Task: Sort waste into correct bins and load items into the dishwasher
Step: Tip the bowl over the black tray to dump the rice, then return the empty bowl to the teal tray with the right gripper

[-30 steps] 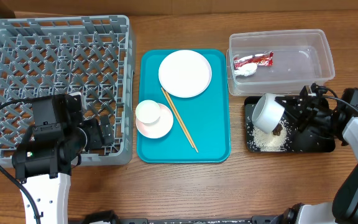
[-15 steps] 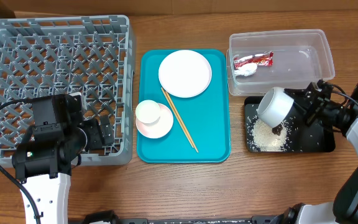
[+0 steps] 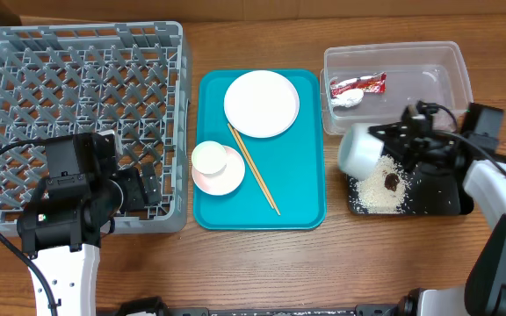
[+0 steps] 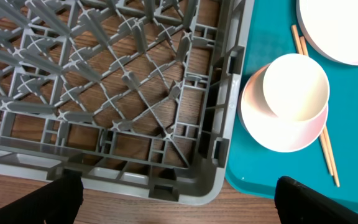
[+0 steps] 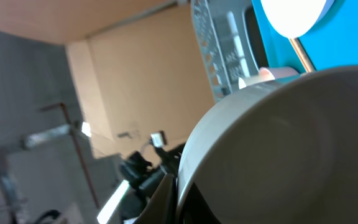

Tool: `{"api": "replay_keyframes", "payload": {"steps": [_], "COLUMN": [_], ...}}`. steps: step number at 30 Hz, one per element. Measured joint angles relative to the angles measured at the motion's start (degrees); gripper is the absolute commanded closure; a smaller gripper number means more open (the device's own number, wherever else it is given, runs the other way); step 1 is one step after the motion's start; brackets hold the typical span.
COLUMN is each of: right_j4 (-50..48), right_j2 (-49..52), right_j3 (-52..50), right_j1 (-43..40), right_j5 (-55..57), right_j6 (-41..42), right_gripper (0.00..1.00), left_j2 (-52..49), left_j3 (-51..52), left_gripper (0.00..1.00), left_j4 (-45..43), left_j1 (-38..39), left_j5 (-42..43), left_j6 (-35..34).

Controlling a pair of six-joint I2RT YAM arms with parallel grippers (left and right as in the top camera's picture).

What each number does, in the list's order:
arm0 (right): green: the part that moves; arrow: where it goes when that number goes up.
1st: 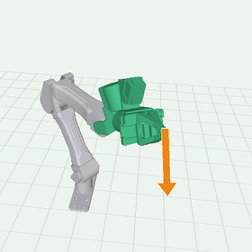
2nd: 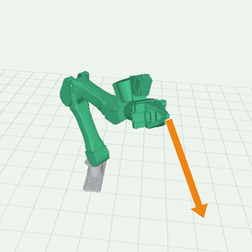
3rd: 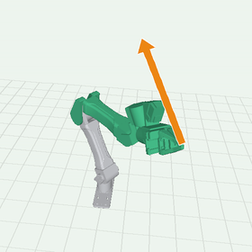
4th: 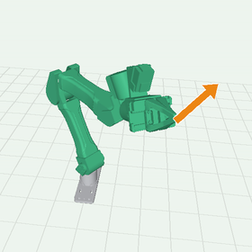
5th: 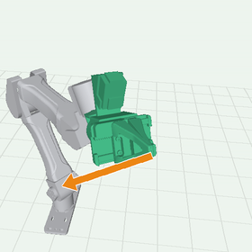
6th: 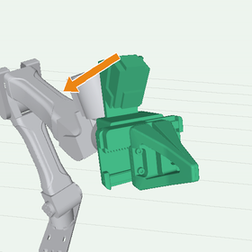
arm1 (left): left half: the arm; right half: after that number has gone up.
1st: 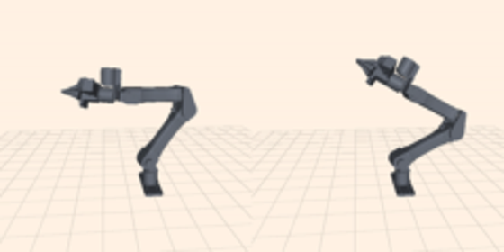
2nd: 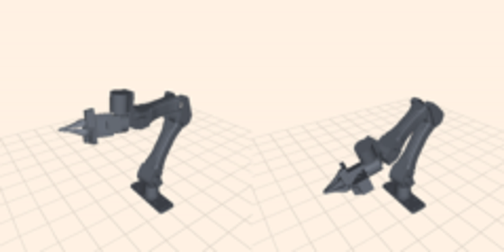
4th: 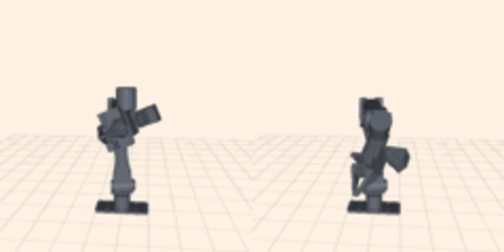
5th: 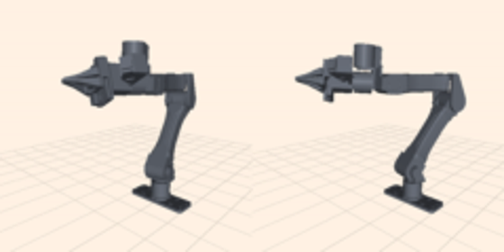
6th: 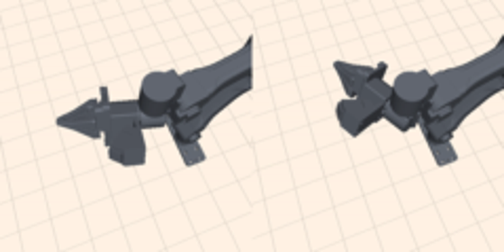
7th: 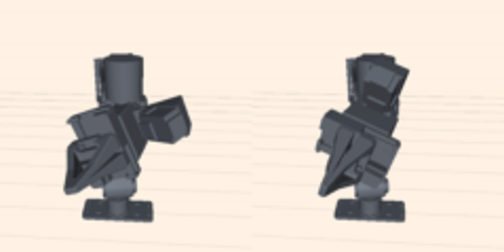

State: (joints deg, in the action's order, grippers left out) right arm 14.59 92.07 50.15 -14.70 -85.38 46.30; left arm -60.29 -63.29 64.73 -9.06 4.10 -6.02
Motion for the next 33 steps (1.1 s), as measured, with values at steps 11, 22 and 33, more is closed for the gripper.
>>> {"api": "replay_keyframes", "payload": {"steps": [11,22,33], "right_j4": [2.5,16.6,10.4], "right_j2": [-8.9,-8.9,-0.1], "right_j3": [2.4,10.2,10.5], "right_j1": [18.8,40.5,51.2], "right_j5": [22.0,59.0,79.9], "right_j6": [-5.9,-27.7,-38.2], "right_gripper": [0.96,0.96,0.96], "left_j2": [0.0,0.0,0.0], "left_j3": [0.0,0.0,0.0], "left_gripper": [0.00,0.00,0.00], "left_j4": [0.0,0.0,0.0], "left_j1": [0.0,0.0,0.0], "left_j5": [0.0,0.0,0.0], "left_j6": [0.0,0.0,0.0]}}
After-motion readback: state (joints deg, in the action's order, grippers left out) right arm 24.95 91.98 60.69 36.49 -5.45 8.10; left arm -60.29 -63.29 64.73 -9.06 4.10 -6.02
